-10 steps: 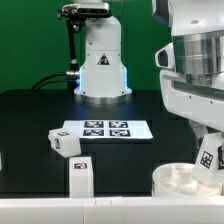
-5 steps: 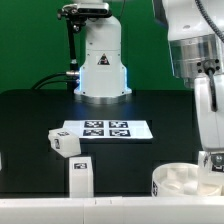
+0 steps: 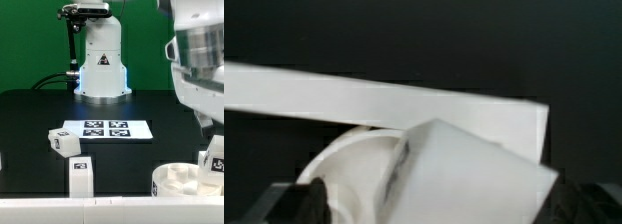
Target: Assemble stool
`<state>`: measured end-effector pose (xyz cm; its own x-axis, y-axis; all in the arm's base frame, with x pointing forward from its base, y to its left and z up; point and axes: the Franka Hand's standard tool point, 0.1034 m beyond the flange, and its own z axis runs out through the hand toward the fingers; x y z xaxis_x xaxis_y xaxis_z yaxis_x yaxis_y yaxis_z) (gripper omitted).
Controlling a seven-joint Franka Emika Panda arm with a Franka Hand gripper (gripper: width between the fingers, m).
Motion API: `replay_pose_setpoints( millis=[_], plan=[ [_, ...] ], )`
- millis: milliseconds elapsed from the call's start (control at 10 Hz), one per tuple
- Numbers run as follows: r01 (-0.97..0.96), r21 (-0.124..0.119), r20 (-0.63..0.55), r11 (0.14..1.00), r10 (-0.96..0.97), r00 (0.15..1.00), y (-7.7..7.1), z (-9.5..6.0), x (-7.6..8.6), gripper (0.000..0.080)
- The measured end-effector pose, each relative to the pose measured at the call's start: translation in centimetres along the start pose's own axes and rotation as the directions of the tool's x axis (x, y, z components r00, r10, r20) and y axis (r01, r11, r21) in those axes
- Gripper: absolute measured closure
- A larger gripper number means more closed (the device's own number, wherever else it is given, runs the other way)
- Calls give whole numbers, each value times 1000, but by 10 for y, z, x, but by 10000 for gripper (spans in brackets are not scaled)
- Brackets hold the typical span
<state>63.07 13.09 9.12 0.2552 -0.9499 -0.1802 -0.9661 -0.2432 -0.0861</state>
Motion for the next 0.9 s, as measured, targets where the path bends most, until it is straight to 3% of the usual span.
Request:
replay_pose_setpoints(
  millis=[300, 400, 600, 700, 900],
  plan=[
    [167, 2, -3, 986, -167, 986, 1, 4, 3, 151],
    [308, -4, -16, 951, -308, 951, 0, 3, 2, 151],
    [602, -18, -56, 798, -602, 796, -5, -10, -12, 151],
    [761, -31, -80, 648, -761, 644, -5, -9, -15, 151],
    [825, -43, -84, 563, -825, 559, 1, -4, -14, 151]
  ],
)
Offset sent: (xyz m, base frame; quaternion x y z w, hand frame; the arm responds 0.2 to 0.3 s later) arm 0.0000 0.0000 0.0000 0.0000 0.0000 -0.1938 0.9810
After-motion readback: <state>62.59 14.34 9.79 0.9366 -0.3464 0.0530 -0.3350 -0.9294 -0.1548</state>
